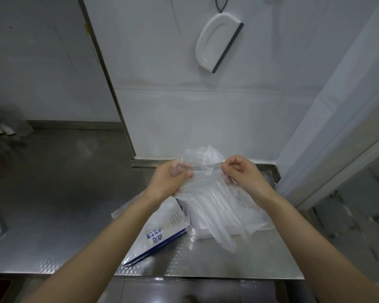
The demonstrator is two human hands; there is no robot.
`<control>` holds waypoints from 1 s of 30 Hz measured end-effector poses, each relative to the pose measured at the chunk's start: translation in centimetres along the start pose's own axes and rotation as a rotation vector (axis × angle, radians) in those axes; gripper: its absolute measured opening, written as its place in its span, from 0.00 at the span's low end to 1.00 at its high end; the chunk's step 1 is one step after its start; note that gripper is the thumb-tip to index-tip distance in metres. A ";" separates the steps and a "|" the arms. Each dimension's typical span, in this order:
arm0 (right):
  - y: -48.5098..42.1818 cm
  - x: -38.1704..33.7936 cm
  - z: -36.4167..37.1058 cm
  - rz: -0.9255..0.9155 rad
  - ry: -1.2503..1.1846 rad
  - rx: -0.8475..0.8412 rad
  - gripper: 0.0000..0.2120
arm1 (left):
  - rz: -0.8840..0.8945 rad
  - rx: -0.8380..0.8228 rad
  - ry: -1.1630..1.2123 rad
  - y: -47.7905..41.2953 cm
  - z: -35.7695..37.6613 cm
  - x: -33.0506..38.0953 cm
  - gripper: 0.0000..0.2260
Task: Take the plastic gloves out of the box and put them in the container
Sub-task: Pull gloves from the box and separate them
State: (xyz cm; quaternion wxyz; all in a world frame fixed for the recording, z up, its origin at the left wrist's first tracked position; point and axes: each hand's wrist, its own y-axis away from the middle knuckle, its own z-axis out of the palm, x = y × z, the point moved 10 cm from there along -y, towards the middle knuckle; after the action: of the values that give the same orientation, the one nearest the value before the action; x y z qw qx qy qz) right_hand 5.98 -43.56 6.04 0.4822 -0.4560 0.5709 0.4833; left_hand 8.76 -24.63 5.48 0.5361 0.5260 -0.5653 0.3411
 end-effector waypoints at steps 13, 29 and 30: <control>-1.6 4.4 2.6 0.039 0.396 -0.171 0.08 | 0.018 0.009 -0.217 -1.3 2.7 -1.6 0.02; -2.2 6.3 -0.7 0.133 0.287 -0.239 0.10 | 0.040 0.038 -0.260 -5.5 1.2 -1.1 0.13; -3.0 4.8 -1.8 0.054 0.314 -0.141 0.12 | 0.085 0.067 -0.247 -6.0 0.8 0.0 0.14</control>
State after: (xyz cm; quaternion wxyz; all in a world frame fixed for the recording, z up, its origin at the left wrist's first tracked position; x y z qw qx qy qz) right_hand 8.18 -45.91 1.02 0.3407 -0.5430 0.6159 0.4581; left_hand 14.28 -26.70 4.22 0.4298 0.5572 -0.6368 0.3149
